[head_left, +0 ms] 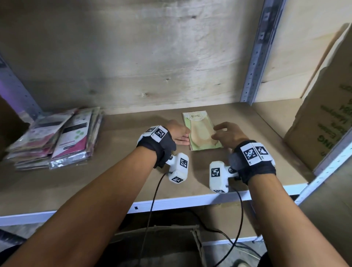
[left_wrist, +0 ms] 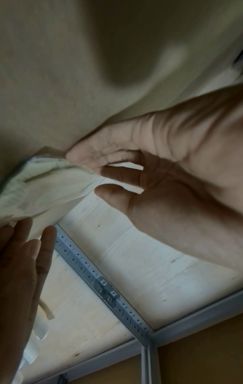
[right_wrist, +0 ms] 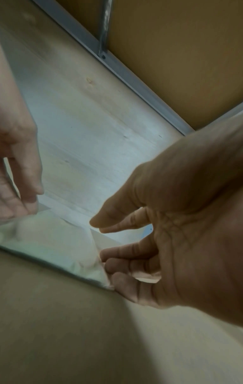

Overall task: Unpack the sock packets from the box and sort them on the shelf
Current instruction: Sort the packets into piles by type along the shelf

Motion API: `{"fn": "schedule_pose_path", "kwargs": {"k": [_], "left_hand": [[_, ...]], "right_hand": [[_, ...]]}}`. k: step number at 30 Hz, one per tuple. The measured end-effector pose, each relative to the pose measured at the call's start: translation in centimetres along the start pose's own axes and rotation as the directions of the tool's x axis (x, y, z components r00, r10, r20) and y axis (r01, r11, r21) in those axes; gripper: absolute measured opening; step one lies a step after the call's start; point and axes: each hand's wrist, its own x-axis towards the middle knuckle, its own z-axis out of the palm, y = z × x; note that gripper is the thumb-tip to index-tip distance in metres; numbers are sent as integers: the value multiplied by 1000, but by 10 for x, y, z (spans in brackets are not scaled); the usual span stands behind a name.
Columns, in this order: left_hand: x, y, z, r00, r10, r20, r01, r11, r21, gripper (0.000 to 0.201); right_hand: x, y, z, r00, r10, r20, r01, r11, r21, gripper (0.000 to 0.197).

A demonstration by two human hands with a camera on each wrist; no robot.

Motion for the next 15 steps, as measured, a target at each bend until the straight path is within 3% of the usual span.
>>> {"fn": "schedule_pose_path", "kwargs": {"k": [5, 15], "left_hand": [[9, 11, 22, 1000, 2, 29, -3, 1000, 16, 33], [27, 19, 46, 999, -10, 51, 14, 997, -82, 36]], "right_hand": [[6, 7, -17, 998, 27, -50, -26, 999, 33, 36], [16, 18, -35, 993, 20, -113, -20, 1000, 2, 38]]}}
